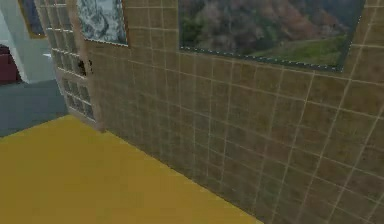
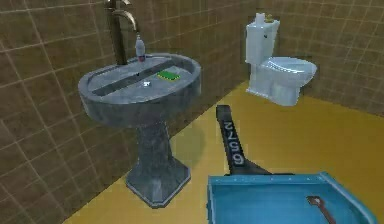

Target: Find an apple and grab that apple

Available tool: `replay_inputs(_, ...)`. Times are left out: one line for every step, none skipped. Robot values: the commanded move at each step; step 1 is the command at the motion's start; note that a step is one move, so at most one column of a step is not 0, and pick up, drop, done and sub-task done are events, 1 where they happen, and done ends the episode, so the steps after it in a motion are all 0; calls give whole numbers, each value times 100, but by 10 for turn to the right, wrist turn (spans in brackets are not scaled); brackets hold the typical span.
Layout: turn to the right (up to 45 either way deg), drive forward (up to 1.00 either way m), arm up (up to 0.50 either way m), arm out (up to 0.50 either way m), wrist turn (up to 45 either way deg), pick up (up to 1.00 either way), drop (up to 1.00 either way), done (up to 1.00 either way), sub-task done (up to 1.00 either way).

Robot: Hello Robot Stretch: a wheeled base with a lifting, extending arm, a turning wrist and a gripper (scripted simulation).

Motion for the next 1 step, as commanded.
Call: replay_inputs(-360, 0, 0, 0, 0, 0, 0, 0, 0)
